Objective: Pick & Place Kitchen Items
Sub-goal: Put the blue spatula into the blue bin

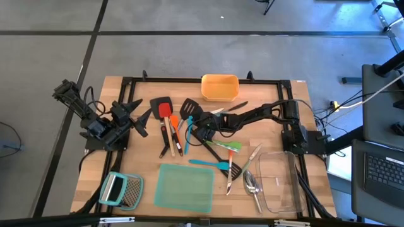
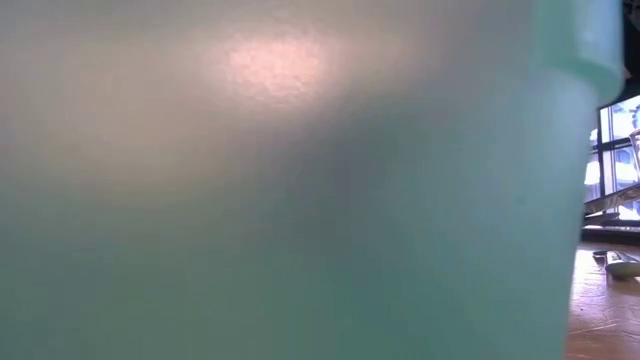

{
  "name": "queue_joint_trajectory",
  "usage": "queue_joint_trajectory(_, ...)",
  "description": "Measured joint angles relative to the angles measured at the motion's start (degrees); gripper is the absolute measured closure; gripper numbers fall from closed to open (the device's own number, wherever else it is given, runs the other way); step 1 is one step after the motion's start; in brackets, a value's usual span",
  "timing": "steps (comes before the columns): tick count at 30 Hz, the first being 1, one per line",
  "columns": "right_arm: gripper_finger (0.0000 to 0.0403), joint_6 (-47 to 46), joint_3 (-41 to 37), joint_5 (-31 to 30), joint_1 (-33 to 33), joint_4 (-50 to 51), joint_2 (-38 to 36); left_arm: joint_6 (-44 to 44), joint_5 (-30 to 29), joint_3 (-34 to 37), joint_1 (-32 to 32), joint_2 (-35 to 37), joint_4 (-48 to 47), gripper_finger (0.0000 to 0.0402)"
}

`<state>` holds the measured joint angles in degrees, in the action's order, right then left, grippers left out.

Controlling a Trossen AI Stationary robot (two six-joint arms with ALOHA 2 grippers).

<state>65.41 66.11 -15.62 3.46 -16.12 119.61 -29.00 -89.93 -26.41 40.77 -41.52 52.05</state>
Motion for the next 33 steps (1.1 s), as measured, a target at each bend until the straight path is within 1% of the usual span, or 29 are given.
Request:
queue_joint_trajectory(5,0.0274,-0.51,1.4,0.53,0.02,1.1,1.67,0.4,1.27,0.0,0.0,0.0,0.0,0.0121)
queue_joint_trajectory(10,0.0274,0.0,6.9,-0.56,-0.04,7.21,5.44,0.79,2.49,0.0,-0.02,0.01,0.0,0.0121)
queue_joint_trajectory(14,0.0274,-0.08,9.8,-0.87,-0.03,10.14,6.58,0.73,2.45,0.0,0.0,0.0,-0.02,0.0121)
queue_joint_trajectory(19,0.0274,-0.43,11.81,-0.63,0.64,8.83,7.07,0.65,2.12,0.0,0.0,0.0,-0.49,0.0121)
queue_joint_trajectory(24,0.0274,-2.74,12.35,2.91,1.91,8.68,7.37,0.62,0.79,0.0,0.0,0.02,-0.72,0.0121)
queue_joint_trajectory(30,0.0274,-5.41,12.5,3.36,2.84,9.37,7.77,0.77,0.69,0.0,0.0,0.02,-0.85,0.0121)
queue_joint_trajectory(33,0.0274,-5.43,12.63,5.14,2.86,9.29,8.28,0.79,0.68,0.0,0.0,0.0,-0.85,0.0121)
